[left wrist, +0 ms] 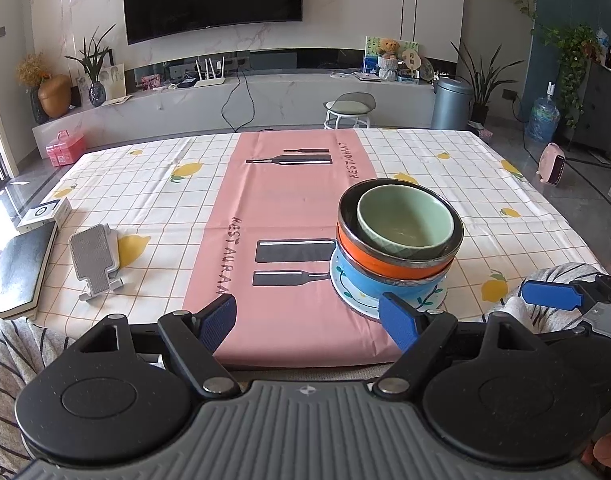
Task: Organize plates and bowls
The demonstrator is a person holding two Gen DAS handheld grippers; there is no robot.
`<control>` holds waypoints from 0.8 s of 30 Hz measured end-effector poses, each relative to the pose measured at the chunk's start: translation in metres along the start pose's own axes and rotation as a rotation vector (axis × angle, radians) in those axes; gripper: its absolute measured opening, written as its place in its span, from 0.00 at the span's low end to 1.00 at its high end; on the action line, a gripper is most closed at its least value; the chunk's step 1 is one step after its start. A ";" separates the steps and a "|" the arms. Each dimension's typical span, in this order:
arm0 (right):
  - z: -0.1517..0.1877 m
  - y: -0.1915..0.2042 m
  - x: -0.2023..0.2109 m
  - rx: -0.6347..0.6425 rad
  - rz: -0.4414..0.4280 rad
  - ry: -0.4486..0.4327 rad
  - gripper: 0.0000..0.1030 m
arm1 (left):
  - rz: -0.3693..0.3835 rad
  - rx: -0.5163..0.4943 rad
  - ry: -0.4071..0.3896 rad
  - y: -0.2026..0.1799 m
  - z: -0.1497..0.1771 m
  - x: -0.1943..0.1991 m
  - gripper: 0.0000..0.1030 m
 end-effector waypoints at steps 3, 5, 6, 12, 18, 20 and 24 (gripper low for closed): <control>0.000 0.001 0.000 0.003 -0.002 -0.001 0.94 | -0.002 -0.001 -0.001 0.001 0.000 0.000 0.92; 0.000 0.002 0.000 0.003 -0.004 0.000 0.94 | -0.002 0.000 0.001 0.001 0.000 0.000 0.92; 0.000 0.002 0.000 0.003 -0.005 0.000 0.94 | -0.003 0.001 0.001 0.002 0.000 0.000 0.92; 0.001 0.002 -0.001 0.003 -0.005 0.000 0.94 | -0.006 0.004 0.002 0.003 0.001 0.001 0.92; 0.001 0.004 -0.001 0.007 -0.007 0.001 0.94 | -0.008 0.005 -0.001 0.004 0.002 0.002 0.92; 0.002 0.005 -0.002 0.008 -0.010 0.001 0.94 | -0.008 0.004 -0.001 0.004 0.003 0.002 0.92; 0.003 0.007 -0.003 0.014 -0.011 0.002 0.94 | -0.007 0.004 -0.003 0.004 0.003 0.002 0.92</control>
Point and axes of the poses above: each gripper's, at about its wrist camera, not at the fingertips, and x roughly against the way its jaws point, y to its left, z to its underside, the point moved 10 cm from there along -x, roughly the way its jaws point, and after that the axes turned 13 degrees about -x, right-handed, at the moved point
